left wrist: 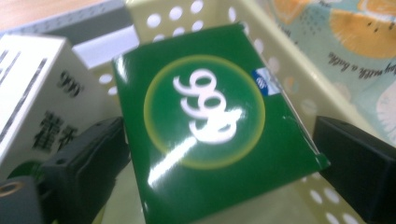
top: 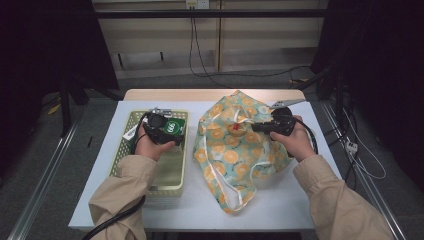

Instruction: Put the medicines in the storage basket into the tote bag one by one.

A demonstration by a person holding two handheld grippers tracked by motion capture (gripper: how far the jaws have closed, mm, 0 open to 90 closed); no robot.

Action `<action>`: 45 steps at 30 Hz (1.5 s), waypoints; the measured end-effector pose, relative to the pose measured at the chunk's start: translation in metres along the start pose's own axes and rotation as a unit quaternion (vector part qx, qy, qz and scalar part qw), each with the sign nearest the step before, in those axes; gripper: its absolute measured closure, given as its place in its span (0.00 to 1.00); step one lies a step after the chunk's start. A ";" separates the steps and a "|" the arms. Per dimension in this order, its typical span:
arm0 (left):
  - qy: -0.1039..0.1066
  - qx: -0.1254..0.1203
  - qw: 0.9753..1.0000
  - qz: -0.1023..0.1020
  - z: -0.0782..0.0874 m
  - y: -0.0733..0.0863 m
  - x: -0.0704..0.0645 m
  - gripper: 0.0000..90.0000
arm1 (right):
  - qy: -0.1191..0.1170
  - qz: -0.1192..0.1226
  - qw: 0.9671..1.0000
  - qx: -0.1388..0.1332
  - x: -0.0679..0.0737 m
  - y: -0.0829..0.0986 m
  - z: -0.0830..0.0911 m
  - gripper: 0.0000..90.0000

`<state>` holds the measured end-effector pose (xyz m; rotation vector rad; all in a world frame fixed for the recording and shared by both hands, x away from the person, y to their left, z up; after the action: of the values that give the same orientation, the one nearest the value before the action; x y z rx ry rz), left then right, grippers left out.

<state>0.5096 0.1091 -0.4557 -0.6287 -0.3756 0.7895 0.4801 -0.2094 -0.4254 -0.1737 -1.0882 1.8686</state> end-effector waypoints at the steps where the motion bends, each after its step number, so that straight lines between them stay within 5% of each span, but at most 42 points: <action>1: -0.001 0.001 1.000 0.000 0.002 0.001 0.002 0.11 | -0.001 0.000 1.000 0.001 0.000 0.002 0.000 1.00; 14: -0.021 0.010 0.999 0.032 -0.013 0.012 0.005 0.14 | 0.000 -0.002 1.000 0.005 -0.002 0.004 -0.003 1.00; 21: 0.003 0.026 0.999 0.046 0.003 0.014 0.003 0.18 | 0.002 -0.005 1.000 0.003 -0.005 0.004 -0.002 1.00; 27: 0.025 0.010 0.998 0.050 0.027 0.007 0.006 0.18 | 0.001 -0.007 1.000 0.001 -0.005 0.003 -0.002 1.00; 39: 0.019 -0.009 1.000 0.011 0.069 -0.023 0.009 0.18 | 0.004 -0.010 1.000 -0.001 -0.008 0.002 0.001 1.00; 45: 0.033 -0.035 0.999 -0.007 0.077 -0.043 -0.002 0.18 | 0.005 -0.009 1.000 -0.002 -0.006 0.000 0.002 1.00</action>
<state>0.4901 0.1134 -0.3699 -0.7158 -0.3485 0.7419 0.4825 -0.2157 -0.4256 -0.1733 -1.0829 1.8479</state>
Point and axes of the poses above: each handheld gripper's, and its own axes: z roughly backward along the jaws, y roughly out of its underside, x roughly to its left, the point moved 8 cm from there along -z, roughly forward along the jaws, and after that the axes turned 9 degrees about -z, right-handed, at the moved point
